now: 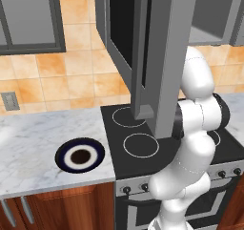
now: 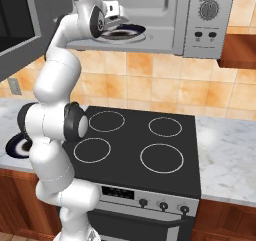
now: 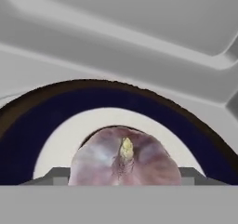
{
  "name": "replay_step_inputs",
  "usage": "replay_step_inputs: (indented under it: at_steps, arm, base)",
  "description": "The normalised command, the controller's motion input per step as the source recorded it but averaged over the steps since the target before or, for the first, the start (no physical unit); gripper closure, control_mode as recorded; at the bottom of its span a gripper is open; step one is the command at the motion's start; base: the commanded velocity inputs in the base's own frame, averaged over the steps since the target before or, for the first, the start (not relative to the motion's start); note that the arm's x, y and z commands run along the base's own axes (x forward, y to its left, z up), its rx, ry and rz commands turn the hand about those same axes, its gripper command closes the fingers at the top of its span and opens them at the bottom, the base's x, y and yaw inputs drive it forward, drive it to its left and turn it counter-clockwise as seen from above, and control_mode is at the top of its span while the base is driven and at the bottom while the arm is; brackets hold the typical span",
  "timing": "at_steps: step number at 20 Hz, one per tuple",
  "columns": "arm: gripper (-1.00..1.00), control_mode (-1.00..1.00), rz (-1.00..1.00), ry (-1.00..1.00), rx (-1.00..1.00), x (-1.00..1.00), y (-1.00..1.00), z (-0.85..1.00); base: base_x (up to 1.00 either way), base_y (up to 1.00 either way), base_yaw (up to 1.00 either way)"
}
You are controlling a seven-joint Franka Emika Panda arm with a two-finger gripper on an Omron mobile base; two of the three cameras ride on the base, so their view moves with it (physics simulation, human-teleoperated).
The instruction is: Pick the garlic from the counter and place it in the microwave. Then turn on the microwave.
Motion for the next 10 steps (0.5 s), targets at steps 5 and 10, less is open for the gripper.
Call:
replay_step_inputs:
  at_steps: [5, 10]
  arm:
    - [-1.00, -1.00, 0.00, 0.01, 0.00, 0.08, -0.04, 0.00]
    - [-1.00, -1.00, 0.00, 0.00, 0.00, 0.06, -0.15, 0.00]
  base:
    - [0.00, 0.00, 0.00]
    - [0.00, 0.00, 0.00]
